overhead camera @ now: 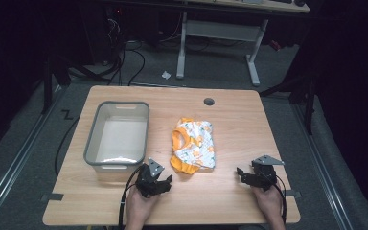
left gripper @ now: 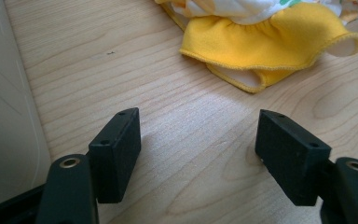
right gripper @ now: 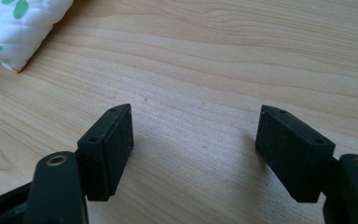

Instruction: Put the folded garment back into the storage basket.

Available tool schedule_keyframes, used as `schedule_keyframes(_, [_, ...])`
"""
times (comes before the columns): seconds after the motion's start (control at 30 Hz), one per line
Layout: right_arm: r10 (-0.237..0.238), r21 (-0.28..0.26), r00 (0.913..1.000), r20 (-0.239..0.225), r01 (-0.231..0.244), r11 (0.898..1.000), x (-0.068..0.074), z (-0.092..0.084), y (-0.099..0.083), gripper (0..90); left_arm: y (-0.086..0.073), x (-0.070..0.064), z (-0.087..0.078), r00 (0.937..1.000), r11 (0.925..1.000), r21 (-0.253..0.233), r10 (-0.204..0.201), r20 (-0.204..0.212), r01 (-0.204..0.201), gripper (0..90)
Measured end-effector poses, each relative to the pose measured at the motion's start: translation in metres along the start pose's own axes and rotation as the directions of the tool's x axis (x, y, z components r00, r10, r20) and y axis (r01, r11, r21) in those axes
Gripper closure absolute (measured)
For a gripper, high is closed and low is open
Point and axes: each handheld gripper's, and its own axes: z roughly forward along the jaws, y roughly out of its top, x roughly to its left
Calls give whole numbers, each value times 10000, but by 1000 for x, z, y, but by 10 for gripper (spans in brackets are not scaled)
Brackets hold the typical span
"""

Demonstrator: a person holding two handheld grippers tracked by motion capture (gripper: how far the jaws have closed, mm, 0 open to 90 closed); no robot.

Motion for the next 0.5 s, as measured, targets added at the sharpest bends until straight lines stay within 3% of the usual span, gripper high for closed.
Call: schedule_keyframes(0.5, [3,-4,10000,17,-3,10000,0,0,0,280,1,-1,1,9999,9999,36,94,89,-94,275])
